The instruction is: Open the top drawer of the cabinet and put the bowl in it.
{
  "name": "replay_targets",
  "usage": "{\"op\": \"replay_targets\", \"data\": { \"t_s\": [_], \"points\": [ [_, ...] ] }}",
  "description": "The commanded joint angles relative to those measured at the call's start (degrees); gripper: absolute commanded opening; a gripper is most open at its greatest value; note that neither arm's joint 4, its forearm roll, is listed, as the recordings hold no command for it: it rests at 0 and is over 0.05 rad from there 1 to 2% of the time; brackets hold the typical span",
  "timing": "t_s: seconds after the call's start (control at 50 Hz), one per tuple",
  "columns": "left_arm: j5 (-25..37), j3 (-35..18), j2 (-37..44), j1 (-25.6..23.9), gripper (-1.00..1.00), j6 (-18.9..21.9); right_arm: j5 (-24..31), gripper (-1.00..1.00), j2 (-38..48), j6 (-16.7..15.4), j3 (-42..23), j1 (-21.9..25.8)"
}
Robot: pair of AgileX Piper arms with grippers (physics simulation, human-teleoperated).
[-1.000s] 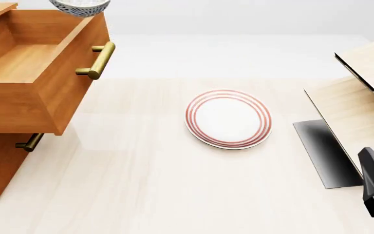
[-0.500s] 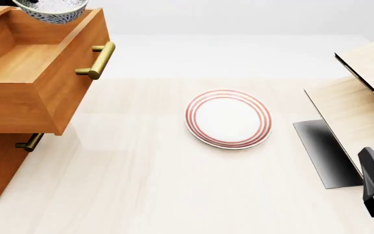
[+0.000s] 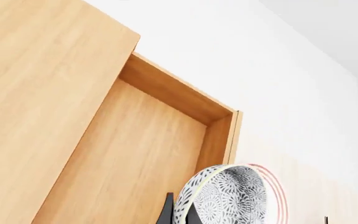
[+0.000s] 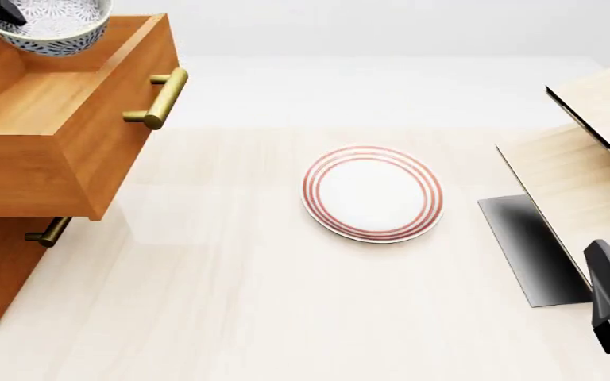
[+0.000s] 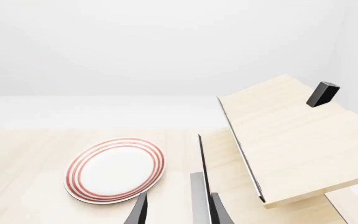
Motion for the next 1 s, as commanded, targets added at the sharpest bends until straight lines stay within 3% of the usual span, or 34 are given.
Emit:
{"op": "replay_targets", "data": {
  "t_s": [0.02,0.54,1.0],
  "points": [
    [-2.29,3.65,-2.43,1.88,-1.0,-1.37,-0.02,1.0,0.06,0.01,0.01,-0.03],
    [-5.23,11.53,-7.06,6.25,-1.0,-5.04,-0.01,1.0,0.05,0.0,0.0,-0.05],
    [-7.26,12.39,-4.56,7.89,-1.0,-4.94,-0.02,1.0,0.05,0.03,0.0,-0.02]
  ]
}}
